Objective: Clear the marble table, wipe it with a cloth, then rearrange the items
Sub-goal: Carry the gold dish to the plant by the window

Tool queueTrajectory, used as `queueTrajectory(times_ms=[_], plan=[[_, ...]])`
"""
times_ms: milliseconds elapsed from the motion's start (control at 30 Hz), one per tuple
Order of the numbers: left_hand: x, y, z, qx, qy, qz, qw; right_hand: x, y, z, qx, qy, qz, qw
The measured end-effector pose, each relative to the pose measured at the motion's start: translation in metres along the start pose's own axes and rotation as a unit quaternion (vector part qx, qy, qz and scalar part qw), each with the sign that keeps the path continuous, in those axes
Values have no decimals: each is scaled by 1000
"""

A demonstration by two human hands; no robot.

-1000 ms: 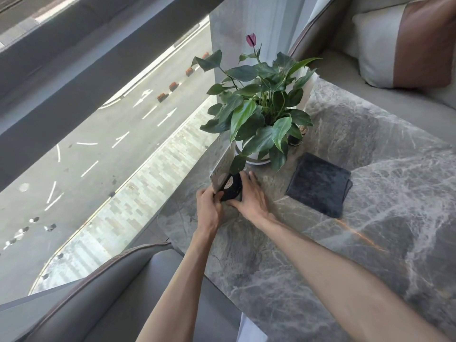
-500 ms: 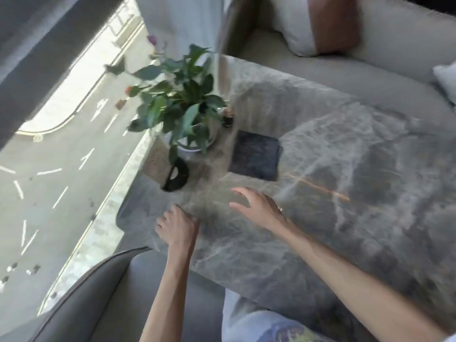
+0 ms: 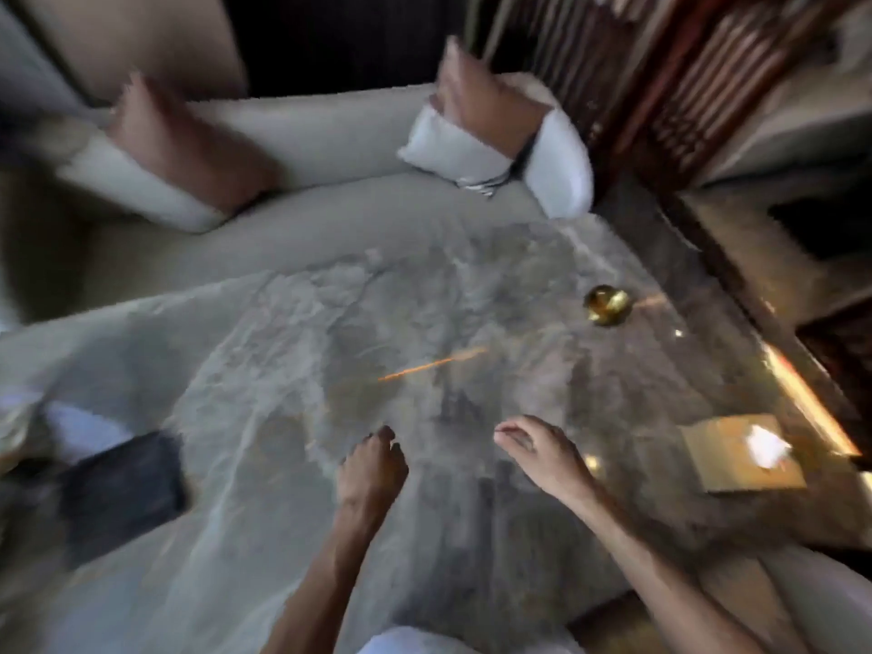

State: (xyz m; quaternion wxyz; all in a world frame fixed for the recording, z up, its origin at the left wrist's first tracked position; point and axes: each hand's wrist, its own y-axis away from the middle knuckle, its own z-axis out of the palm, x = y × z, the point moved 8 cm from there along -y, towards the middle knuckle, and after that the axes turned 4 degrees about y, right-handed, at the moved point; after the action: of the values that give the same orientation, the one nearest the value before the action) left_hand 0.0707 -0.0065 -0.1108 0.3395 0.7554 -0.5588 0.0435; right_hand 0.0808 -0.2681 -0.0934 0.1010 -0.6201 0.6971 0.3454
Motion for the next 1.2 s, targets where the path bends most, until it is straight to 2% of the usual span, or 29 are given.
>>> queueTrajectory(times_ms=[167, 300, 433, 533, 733, 867, 1033, 1200], plan=[[164, -34, 65, -45, -26, 73, 996, 120, -17, -115, 59, -97, 90, 989], [272, -74, 107, -65, 0, 102, 993, 190, -60, -188, 106, -152, 135, 973], [364, -146, 148, -64, 55, 103, 991, 250, -151, -225, 152, -190, 164, 956], [410, -198, 175, -65, 93, 73, 991, 290, -220, -224, 141, -221, 205, 943], [434, -250, 213, -89, 88, 71, 990, 325, -268, -190, 100, -315, 286, 900], [439, -258, 229, -134, 154, 87, 975, 321, -272, -170, 75, -399, 318, 857], [440, -257, 237, -151, 238, 70, 957, 309, -280, -172, 79, -375, 274, 882], [407, -254, 191, -83, 312, 59, 945, 269, -280, -173, 92, -316, 223, 917]])
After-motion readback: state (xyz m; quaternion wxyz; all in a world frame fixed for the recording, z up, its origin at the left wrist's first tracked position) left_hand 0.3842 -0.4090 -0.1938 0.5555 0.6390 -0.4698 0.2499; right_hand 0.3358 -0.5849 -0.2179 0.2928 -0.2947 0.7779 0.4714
